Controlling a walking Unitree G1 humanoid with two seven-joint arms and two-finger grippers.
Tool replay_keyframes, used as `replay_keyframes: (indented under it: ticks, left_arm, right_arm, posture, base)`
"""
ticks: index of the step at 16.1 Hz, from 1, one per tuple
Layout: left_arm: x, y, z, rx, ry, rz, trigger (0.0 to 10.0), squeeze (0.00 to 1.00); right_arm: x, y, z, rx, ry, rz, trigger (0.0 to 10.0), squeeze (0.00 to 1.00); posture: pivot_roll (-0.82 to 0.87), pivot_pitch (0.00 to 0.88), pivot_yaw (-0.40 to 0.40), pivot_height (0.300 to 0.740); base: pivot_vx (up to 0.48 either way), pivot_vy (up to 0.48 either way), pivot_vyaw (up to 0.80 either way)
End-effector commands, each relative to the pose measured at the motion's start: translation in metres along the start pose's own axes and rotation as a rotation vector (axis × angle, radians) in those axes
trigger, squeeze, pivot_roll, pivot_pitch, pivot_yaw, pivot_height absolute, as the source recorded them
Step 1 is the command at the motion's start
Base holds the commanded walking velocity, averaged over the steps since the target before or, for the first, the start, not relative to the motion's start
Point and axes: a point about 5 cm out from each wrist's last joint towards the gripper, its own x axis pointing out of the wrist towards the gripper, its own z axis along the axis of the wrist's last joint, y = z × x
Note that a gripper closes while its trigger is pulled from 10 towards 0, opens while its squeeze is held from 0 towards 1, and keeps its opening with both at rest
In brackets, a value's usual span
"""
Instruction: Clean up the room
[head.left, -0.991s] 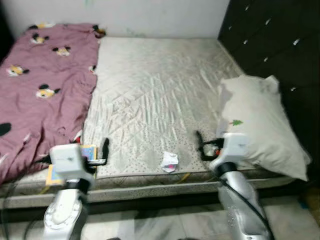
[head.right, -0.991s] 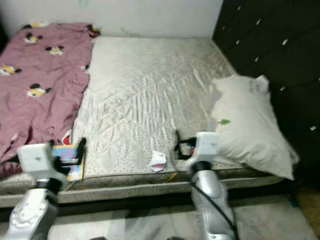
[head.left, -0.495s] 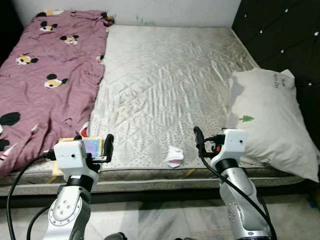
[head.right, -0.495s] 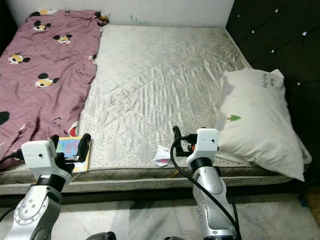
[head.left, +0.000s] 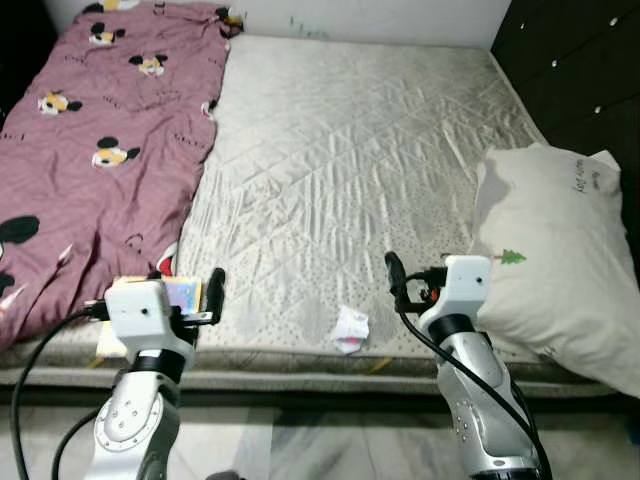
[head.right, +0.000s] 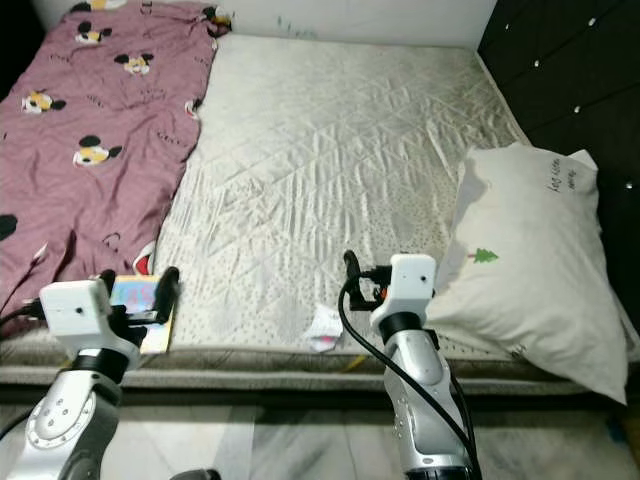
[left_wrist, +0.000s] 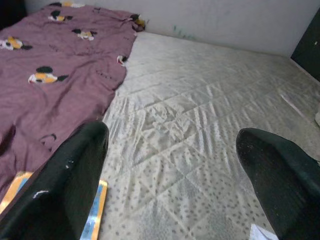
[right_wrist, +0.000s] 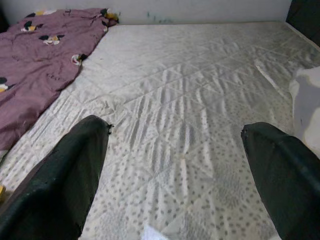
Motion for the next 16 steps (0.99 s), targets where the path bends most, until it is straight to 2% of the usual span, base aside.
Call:
replay_keyframes:
  ticks: [1,3,14,16]
  left_arm:
    - [-0.0011,-0.0003,-0.0034,-0.001,0.018,0.001,10.0,0.00]
    - [-0.0010,-0.0001,-0.0034,0.002,0.020,0.002,10.0,0.00]
    - [-0.0004,0.0000,-0.0089,-0.005,0.050,0.010,10.0,0.00]
    - [-0.0004,0.0002,-0.0092,-0.009,0.053,0.012,10.0,0.00]
  right_arm:
    - [-0.0015,-0.0033,-0.0024,-0.009,0.005,-0.012,10.0,0.00]
    - [-0.0014,-0.0033,-0.0026,-0.009,0.005,-0.012,10.0,0.00]
    - [0.0006,-0.0030,-0.0069,-0.008,0.026,0.000,10.0,0.00]
    - [0.0009,-0.0041,-0.0075,0.003,0.030,-0.011,10.0,0.00]
  posture:
    - [0.04,0.148,-0.061,0.740]
    - [0.04,0.147,-0.060,0.740]
    - [0.04,0.138,-0.069,0.740]
    - [0.04,0.140,-0.068,0.740]
  base:
    - [0.311,0.000,0.00]
    - [0.289,0.000,0.00]
    - [0.000,0.000,0.00]
    - [0.000,0.000,-0.80]
